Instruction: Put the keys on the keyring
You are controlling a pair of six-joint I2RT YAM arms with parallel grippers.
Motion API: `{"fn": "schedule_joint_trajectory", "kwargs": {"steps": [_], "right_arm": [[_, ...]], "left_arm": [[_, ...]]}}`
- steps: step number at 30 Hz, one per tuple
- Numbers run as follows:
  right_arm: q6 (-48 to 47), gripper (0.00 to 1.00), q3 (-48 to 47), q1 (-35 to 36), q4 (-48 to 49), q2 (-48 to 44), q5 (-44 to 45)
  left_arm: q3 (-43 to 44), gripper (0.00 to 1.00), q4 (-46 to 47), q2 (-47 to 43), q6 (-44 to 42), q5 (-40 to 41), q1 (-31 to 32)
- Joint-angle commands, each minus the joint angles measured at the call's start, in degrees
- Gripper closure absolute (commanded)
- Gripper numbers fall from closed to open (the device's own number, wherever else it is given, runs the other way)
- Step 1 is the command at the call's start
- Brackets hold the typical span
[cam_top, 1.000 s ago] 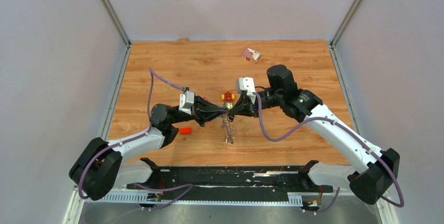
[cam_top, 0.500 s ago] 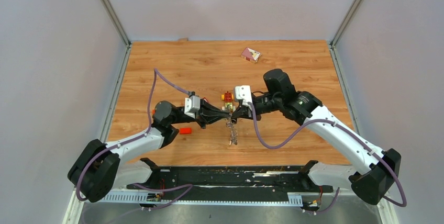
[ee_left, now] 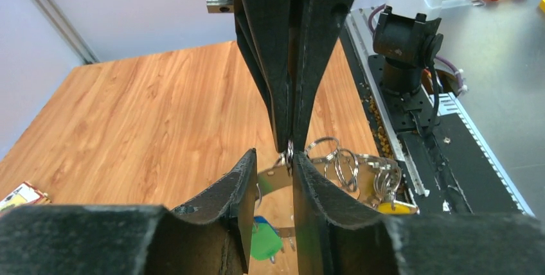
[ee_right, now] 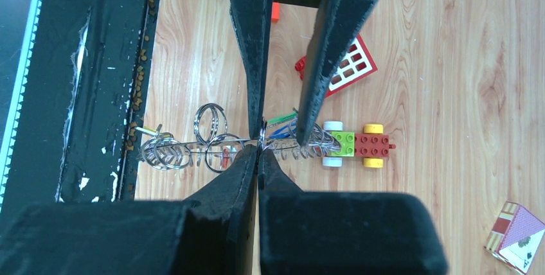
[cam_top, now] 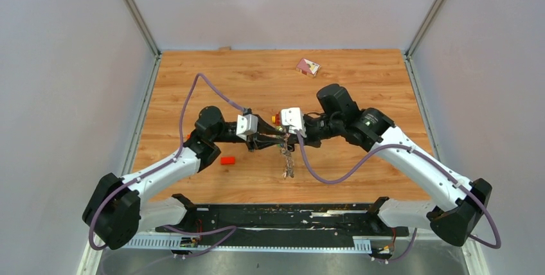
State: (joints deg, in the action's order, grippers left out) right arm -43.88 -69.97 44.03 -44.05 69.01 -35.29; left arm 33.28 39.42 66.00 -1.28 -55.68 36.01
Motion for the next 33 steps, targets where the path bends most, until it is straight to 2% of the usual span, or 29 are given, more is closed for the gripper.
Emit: {"fn": "schedule_joint_trajectory", "kwargs": {"steps": [1, 7, 13, 19, 24, 33], "right_arm": [[-1.12, 1.00, -5.35, 2.21, -2.01, 1.77, 4.73], [-0.82, 1.00, -8.29, 4.03, -5.39, 3.71, 10.26], [-0.94, 1.00, -11.34, 5.88, -8.79, 5.75, 13.41], [-1.22, 1.00, -12.82, 6.73, -10.79, 7.50, 14.94], [-1.34, 1.00, -13.47, 7.27, -11.41, 8.04, 16.19], [-0.94, 1.00, -14.11, 7.63, -11.58, 8.49, 15.97]], "left_arm": [[6.51, 0.65, -15.13, -0.41, -11.50, -1.44, 0.12], [7.72, 0.64, -19.57, -0.12, -15.10, -1.31, 0.99], [7.91, 0.70, -21.46, 0.56, -17.32, -1.08, 1.65], [7.00, 0.70, -19.02, 0.21, -16.66, -0.76, 1.70], [4.47, 0.70, -12.92, -0.49, -13.87, -0.59, 1.70], [4.00, 0.74, -11.88, 0.25, -13.38, -0.39, 1.76]]}}
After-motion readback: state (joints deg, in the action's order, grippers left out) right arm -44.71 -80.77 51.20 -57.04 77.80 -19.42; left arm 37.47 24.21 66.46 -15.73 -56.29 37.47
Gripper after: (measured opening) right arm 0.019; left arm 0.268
